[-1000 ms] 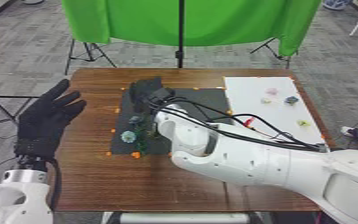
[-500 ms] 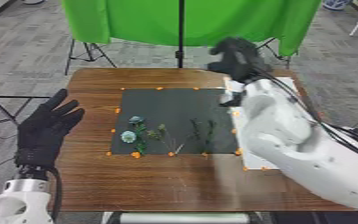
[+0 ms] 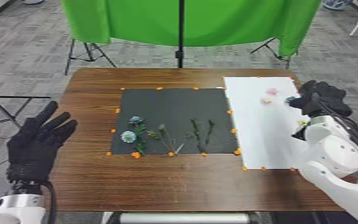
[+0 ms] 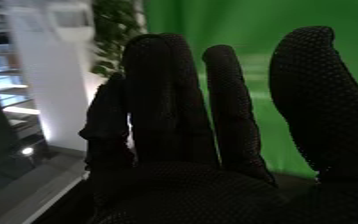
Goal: Arrange flowers
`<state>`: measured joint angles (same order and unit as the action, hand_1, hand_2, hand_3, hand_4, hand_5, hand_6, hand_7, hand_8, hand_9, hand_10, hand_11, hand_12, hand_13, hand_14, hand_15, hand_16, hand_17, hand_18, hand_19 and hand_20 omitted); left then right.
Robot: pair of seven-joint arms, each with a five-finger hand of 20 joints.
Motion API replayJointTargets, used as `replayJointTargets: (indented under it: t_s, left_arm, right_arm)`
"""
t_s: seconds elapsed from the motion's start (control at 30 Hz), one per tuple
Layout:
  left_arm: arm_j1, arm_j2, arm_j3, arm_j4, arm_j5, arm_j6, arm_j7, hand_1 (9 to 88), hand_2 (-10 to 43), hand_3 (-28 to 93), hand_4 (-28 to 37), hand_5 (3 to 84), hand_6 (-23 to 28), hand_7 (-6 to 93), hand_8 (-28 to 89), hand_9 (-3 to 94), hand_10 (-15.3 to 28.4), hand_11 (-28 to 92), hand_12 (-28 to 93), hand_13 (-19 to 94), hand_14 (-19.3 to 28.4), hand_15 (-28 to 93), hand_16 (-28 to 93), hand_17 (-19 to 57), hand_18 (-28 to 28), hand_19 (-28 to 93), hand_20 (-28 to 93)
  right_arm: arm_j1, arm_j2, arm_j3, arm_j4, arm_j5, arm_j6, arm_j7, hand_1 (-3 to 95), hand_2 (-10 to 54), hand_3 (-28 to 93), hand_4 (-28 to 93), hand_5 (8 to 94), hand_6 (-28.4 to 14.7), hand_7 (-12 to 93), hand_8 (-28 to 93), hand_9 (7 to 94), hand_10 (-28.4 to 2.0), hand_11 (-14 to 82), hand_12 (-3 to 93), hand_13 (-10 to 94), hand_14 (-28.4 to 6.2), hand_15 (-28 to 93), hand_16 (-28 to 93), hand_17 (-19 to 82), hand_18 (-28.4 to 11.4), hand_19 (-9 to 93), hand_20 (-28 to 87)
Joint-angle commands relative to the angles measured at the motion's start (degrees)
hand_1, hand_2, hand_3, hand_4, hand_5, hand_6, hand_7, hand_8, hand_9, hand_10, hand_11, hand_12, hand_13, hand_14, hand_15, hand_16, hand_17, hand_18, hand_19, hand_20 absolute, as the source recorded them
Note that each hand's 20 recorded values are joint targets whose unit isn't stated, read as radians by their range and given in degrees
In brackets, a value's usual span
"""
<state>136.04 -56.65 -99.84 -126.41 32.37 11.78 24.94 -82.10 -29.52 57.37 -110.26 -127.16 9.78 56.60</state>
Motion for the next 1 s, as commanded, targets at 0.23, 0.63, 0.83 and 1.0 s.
replayJointTargets:
  t_s: [0.23, 0.63, 0.83, 1.0]
  left_arm:
    - [0.4, -0.09, 0.29, 0.05, -0.62, 1.03, 0.12, 19.4, 7.7, 77, -28.3, 39.0, 8.4, 9.0, -9, 35.9, 20.4, 21, 11, 25, 28.4, 49, -8, -8.9, 28.4, 57, 9]
    - [-0.4, 0.06, 1.04, 0.31, -0.75, 0.91, -0.08, 19.8, 7.7, 77, -28.3, 39.5, 8.9, 9.1, -9, 36.1, 20.6, 22, 11, 25, 28.4, 50, -8, -8.7, 28.4, 57, 10]
    - [0.0, -0.24, 0.87, 0.15, -0.57, 0.57, -0.31, 19.9, 7.7, 77, -28.3, 39.8, 9.1, 9.1, -9, 36.2, 20.7, 22, 11, 25, 28.4, 50, -8, -8.7, 28.4, 57, 10]
    - [1.5, -1.08, 0.06, -0.18, -0.78, 1.06, 0.24, 20.0, 7.7, 77, -28.3, 39.8, 9.1, 9.1, -9, 36.2, 20.7, 22, 11, 25, 28.4, 50, -8, -8.6, 28.4, 57, 11]
  right_arm:
    - [3.8, -0.9, -5.4, 8.1, 5.3, -8.0, 2.1, 36.8, -9.5, 78, -28, 54.1, 1.0, 13, -13, 58.1, -16.1, 19.8, 13.7, 55, -12.6, 72, 11, 20, -22.7, 83, 44]
    - [11.1, -1.7, -16.7, 14.3, 2.3, -7.4, 2.0, 49.1, -9.5, 73, -28, 65.6, 2.8, 15, -10, 73.3, -9.7, 18.7, 20.3, 64, -7.1, 66, 19, 24, -21.1, 84, 41]
    - [8.8, -2.4, -15.0, 14.0, 1.0, -4.4, 1.8, 57.1, -9.5, 65, -28, 82.8, 2.7, 19, 0, 90.3, -6.1, 10.7, 33.2, 73, -3.6, 62, 25, 28, -19.3, 85, 40]
    - [9.9, -3.1, -15.5, 7.9, -2.5, 2.0, -1.1, 57.3, -9.5, 67, -28, 85.0, 2.6, 18, 1, 92.8, -6.5, 14.2, 33.6, 75, -3.6, 62, 25, 30, -19.6, 86, 40]
